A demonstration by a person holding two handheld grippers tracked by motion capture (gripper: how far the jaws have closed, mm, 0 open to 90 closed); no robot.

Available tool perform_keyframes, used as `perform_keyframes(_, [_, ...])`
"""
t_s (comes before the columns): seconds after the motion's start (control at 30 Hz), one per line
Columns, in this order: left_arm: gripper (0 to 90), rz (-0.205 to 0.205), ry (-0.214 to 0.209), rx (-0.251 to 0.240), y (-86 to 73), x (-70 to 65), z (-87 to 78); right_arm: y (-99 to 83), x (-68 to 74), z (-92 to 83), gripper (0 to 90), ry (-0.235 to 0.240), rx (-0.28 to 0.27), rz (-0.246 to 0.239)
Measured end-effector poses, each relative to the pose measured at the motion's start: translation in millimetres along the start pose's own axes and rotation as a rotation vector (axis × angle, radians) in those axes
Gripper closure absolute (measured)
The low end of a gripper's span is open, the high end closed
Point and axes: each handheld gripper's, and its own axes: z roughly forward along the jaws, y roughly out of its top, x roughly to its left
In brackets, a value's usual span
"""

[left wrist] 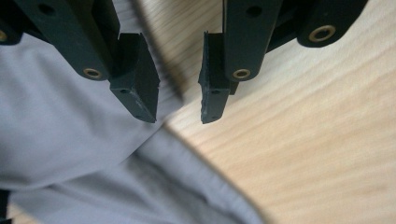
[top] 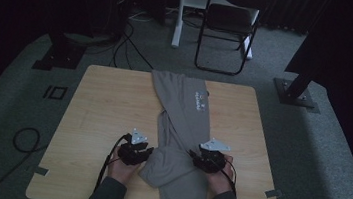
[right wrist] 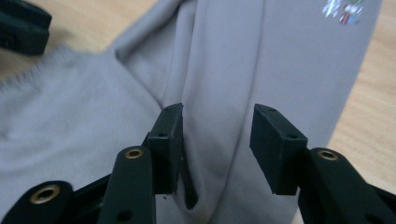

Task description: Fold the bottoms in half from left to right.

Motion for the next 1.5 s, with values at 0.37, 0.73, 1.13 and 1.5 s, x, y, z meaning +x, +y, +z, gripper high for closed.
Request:
perform_keyframes(0.37, [70.7,-0.033,-0.144,0.009,-13.4,-15.0,-1.7,-11.7,1.4,-4.2,78.5,-0.018,0.074,-0.018])
perform_keyframes(0.73, [59.2,-0.027,-0.159,0.007,1.3,-16.9,13.6,-14.4,0.1,-2.2,79.5,0.001,0.084,-0.009])
perform_keyframes(1.13, [89.6,0.121,-0.233,-0.108,24.8,-51.5,-25.6,-12.5,-6.8,-21.6,89.7,0.0,0.022,0.023])
perform_keyframes(1.5, [90.0,0.147,-0.337,-0.121,22.8,-74.0,-35.2,-36.3,-38.4,-20.9,81.2,-0.096,0.128,0.147])
